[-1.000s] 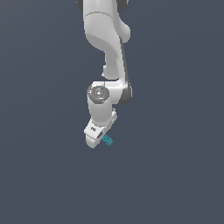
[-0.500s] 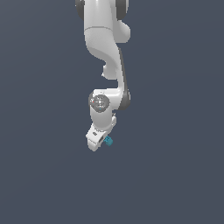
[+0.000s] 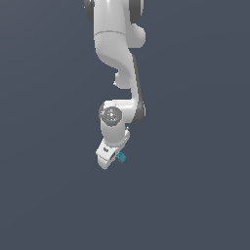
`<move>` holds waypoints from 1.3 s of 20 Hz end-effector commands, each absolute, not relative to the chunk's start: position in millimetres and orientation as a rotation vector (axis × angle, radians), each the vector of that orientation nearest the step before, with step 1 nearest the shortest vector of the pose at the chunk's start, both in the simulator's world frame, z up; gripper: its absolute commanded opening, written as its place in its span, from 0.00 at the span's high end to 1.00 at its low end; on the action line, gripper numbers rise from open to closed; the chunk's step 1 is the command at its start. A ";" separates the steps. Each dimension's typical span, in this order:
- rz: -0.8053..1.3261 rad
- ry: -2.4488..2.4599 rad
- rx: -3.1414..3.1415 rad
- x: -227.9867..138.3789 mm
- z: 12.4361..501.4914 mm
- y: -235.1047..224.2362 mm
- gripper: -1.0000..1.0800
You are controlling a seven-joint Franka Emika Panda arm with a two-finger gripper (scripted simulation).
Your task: Pick up the object and move it to a goal position.
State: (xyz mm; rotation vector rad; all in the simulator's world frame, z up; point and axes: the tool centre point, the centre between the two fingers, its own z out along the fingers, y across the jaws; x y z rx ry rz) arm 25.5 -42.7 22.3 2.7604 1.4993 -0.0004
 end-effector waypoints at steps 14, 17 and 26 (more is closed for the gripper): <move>-0.001 1.500 2.760 24.9 59.6 -22.8 1.00; -0.001 1.500 2.760 24.6 83.9 -10.1 1.00; -0.001 1.501 2.759 24.9 178.0 40.2 1.00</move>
